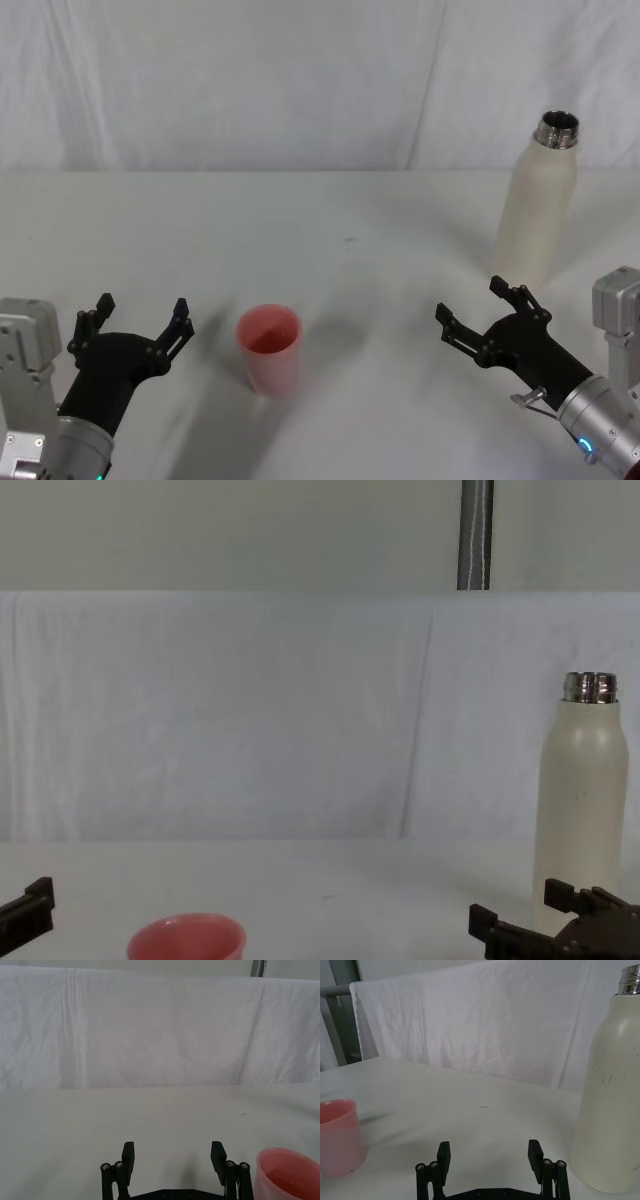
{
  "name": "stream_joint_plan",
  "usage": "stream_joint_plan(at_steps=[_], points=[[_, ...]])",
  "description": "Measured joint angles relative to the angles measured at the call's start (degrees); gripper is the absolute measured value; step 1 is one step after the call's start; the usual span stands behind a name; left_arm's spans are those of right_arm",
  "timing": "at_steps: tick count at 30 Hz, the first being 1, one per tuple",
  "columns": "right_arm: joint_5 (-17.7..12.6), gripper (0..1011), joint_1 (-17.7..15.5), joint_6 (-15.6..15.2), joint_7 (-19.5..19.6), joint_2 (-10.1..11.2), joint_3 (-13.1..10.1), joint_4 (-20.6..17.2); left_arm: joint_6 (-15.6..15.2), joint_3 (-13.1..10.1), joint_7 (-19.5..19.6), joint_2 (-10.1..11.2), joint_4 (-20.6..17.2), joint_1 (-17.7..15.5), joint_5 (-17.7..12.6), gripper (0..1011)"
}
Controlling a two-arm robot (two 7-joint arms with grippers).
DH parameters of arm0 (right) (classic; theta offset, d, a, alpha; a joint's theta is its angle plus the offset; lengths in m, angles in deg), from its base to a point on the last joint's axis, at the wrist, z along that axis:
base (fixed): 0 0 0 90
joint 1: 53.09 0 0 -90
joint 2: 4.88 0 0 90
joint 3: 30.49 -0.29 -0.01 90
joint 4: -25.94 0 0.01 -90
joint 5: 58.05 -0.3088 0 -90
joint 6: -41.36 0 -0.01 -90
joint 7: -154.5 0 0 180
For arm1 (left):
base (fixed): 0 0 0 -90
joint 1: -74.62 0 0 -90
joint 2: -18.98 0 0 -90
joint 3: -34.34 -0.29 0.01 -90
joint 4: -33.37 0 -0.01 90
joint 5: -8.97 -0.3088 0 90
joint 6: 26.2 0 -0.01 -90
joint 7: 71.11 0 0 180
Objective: Grasp the thermos with one hand and pour water into the cup lid.
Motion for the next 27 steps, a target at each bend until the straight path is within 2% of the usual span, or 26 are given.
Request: stream_joint_plan(at_steps=[27], points=[[0.00,1001,-0.07,-0.03,0.13,-0.04,-0.06,-0.14,0.00,0.00,0.00,0.00,0.00,0.00,0.00,1001]])
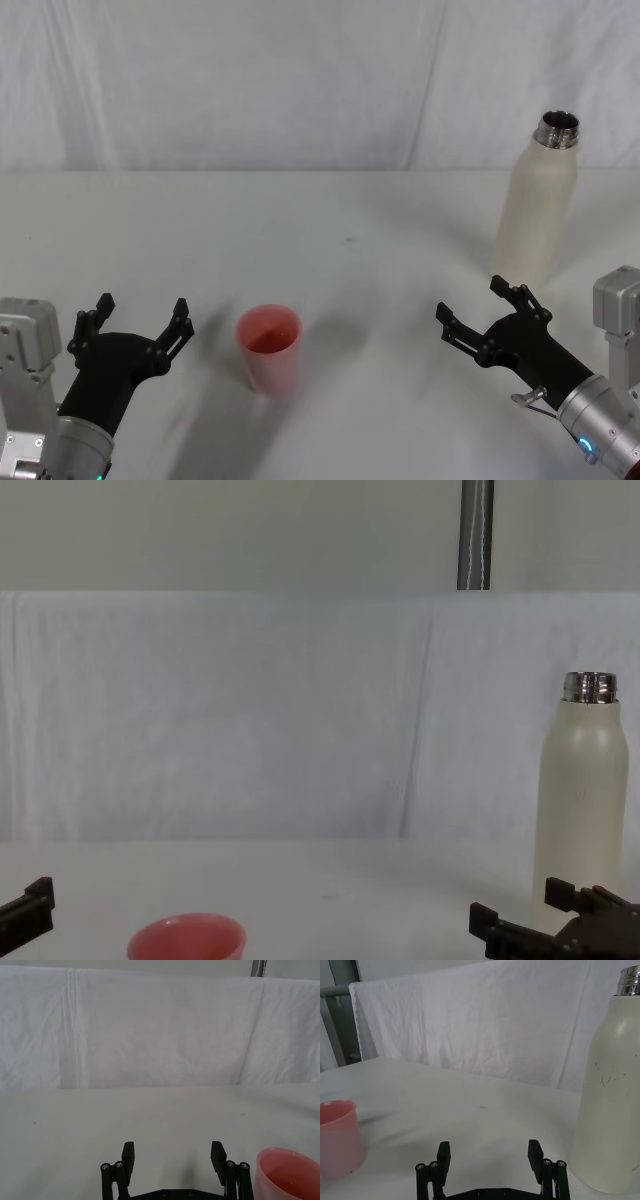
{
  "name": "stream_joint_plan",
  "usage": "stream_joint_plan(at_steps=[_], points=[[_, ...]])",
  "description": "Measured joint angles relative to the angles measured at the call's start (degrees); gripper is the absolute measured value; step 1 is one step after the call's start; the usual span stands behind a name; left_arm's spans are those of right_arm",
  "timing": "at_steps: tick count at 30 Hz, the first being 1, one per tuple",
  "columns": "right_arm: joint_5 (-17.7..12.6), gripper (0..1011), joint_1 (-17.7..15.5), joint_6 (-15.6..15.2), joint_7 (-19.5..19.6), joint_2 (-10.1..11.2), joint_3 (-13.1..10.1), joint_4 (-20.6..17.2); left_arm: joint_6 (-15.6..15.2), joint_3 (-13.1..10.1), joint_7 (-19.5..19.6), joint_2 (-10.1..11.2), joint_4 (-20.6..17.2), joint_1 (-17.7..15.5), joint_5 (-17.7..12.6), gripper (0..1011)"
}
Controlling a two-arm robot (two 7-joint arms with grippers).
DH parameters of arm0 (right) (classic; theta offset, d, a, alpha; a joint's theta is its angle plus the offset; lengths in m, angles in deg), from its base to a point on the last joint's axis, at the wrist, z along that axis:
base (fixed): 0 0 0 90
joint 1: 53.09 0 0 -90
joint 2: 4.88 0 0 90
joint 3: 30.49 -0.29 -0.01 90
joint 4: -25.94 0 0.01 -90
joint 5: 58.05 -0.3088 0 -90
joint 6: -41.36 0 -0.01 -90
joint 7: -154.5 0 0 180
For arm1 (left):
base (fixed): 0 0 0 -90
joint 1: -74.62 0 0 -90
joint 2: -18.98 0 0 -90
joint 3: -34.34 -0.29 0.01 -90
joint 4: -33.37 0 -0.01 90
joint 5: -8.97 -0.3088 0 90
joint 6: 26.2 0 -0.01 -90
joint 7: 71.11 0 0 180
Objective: Grasp the thermos with one hand and pour water into the cup lid.
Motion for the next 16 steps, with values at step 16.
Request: stream_joint_plan(at_steps=[16], points=[[0.00,1001,0.00,0.00,0.00,0.00,0.00,0.00,0.00,0.00,0.00,0.00,0.00,0.00,0.00,1001]])
